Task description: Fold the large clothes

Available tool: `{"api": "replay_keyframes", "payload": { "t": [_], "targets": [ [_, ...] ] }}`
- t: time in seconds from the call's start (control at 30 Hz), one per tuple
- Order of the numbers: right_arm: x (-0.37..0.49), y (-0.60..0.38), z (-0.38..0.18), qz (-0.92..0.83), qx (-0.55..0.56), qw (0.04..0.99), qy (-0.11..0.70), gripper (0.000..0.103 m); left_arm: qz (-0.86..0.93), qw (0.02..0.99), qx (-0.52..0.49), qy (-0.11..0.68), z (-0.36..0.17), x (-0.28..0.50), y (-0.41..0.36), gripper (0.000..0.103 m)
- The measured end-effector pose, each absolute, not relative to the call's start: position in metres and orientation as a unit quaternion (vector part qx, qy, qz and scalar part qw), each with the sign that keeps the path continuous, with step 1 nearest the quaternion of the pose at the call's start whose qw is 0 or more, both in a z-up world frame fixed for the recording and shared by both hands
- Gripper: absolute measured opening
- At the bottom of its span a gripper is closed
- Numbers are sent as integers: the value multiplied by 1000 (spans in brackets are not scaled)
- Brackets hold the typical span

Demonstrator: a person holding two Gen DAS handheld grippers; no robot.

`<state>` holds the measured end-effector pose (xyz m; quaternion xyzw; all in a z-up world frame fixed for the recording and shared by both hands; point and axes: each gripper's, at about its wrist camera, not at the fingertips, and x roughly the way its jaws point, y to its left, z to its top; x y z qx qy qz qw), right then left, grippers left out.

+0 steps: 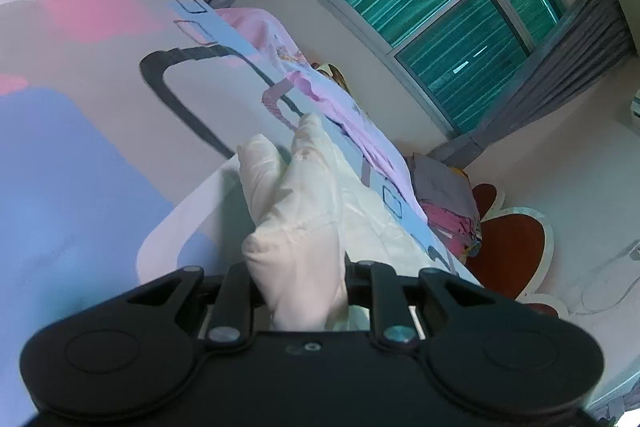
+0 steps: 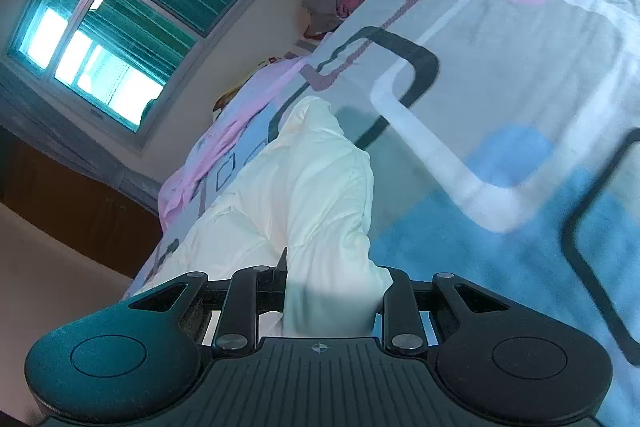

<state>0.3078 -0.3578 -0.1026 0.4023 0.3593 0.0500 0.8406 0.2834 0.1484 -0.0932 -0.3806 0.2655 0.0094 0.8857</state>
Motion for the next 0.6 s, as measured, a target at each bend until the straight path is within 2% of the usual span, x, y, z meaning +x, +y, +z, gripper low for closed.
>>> {"api": "replay_keyframes", "payload": {
  "t": [0.6],
  "targets": [
    [210,-376,-107,59,370,850,371,24,16,878,-390,276,-113,182,139,19]
  ]
}}
